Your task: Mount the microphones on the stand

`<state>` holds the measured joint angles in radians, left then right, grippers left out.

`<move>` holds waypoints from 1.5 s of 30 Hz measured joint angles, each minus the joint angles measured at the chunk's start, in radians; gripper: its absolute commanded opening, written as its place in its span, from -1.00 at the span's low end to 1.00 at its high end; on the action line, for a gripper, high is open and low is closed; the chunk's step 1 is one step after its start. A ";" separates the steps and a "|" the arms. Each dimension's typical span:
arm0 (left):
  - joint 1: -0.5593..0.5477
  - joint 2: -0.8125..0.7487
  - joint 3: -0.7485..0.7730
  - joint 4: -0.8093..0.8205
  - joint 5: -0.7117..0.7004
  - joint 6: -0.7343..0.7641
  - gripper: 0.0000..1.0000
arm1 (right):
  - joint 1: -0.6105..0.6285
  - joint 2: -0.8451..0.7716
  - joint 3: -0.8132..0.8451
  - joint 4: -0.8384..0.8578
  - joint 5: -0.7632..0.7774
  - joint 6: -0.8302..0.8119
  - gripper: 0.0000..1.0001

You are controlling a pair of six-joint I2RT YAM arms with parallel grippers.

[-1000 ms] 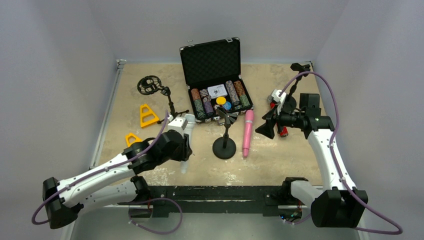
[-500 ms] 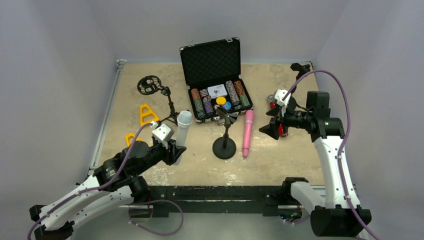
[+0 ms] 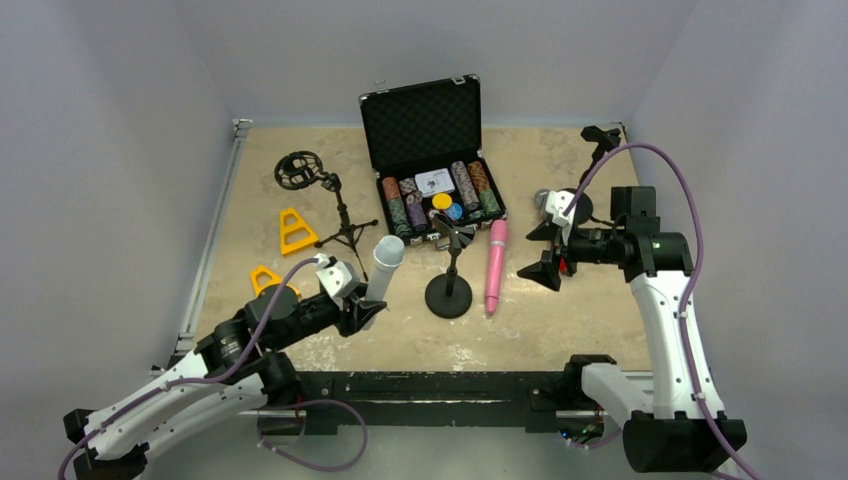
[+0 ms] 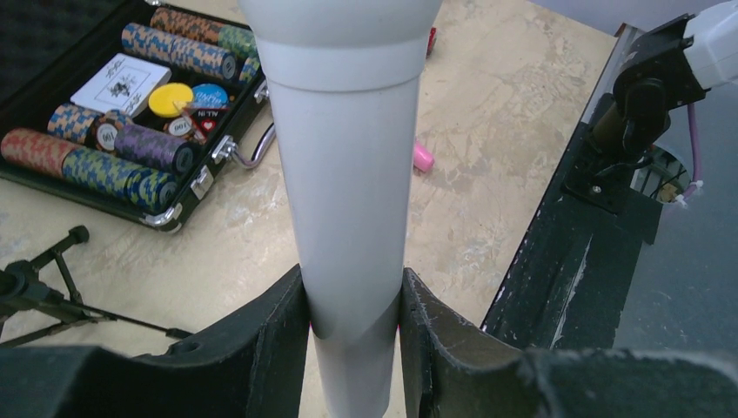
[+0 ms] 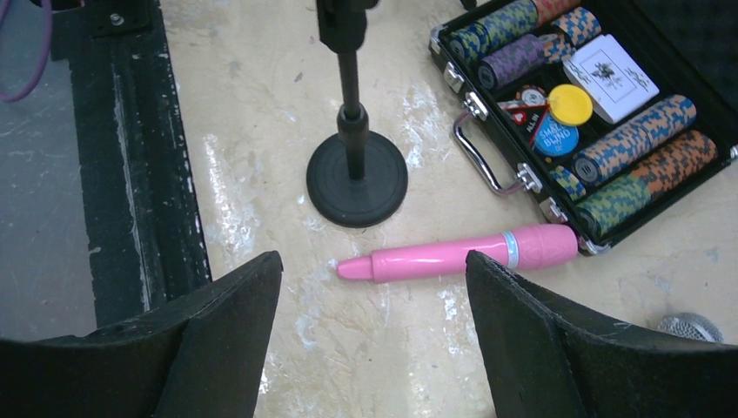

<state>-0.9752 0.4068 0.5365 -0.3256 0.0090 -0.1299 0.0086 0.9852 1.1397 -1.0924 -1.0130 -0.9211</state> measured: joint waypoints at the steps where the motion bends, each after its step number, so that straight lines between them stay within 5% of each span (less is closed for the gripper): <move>1: 0.000 0.003 0.000 0.012 0.009 0.007 -1.00 | 0.010 0.004 0.011 -0.012 -0.003 -0.010 0.61; 12: 0.000 0.068 0.000 0.101 0.088 0.049 -1.00 | 0.207 0.088 0.127 -0.068 0.006 -0.061 0.61; 18: 0.000 0.053 -0.019 0.122 0.073 0.053 -1.00 | 0.296 0.122 0.162 0.049 0.057 0.101 0.59; 33: 0.000 -0.040 -0.088 0.121 0.019 0.044 -1.00 | 0.335 0.122 -0.082 0.515 0.069 0.473 0.60; 45: 0.000 -0.077 -0.088 0.088 0.008 0.039 -1.00 | 0.335 0.086 -0.094 0.497 0.034 0.446 0.65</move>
<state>-0.9752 0.3294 0.4484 -0.2379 0.0174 -0.0910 0.3431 1.0714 1.0454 -0.5953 -0.9791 -0.4755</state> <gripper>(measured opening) 0.425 0.820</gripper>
